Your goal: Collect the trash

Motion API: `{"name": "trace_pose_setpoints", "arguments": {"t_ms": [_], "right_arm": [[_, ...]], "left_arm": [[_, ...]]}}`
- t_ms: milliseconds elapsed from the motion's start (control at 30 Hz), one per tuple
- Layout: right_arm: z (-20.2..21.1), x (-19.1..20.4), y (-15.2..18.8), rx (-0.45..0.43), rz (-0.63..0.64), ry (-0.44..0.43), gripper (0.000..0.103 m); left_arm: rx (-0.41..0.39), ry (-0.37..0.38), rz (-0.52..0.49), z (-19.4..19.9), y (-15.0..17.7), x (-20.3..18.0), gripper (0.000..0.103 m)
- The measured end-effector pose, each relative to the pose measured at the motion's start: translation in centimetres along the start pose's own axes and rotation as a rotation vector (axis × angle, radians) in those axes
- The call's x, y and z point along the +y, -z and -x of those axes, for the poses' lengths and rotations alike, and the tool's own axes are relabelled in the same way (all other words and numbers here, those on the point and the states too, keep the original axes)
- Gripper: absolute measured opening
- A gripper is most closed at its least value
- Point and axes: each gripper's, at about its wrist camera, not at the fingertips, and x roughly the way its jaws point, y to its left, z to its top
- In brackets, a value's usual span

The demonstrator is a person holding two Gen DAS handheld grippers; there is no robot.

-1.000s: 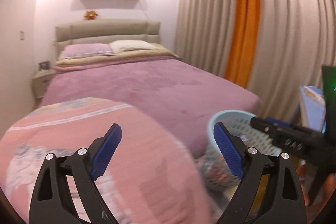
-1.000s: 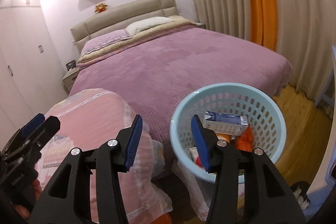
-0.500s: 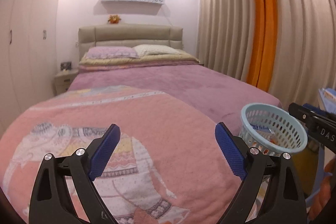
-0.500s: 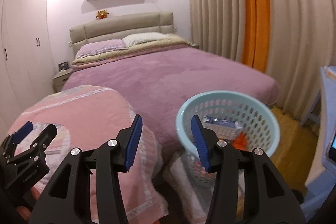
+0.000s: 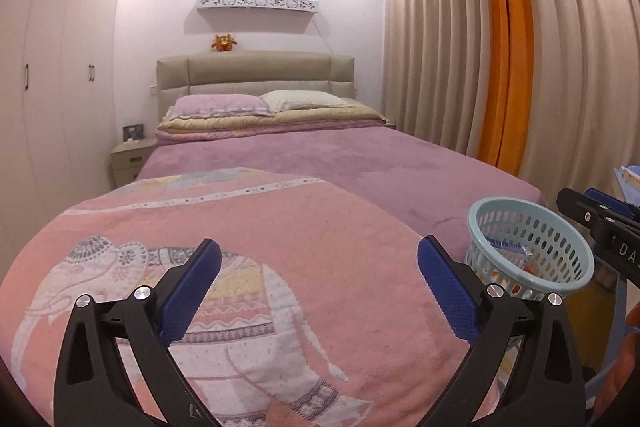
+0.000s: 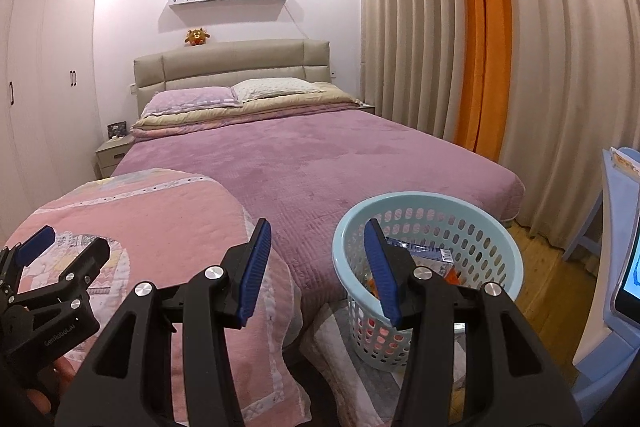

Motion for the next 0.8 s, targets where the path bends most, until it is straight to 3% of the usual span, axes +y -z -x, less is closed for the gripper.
{"name": "trace_pose_setpoints", "arguments": {"t_ms": [800], "right_arm": [[-0.36,0.69,0.19,0.023,0.005,-0.008,0.049]], "left_arm": [[0.011,0.006,0.004,-0.32,0.22,0.08,0.096]]}}
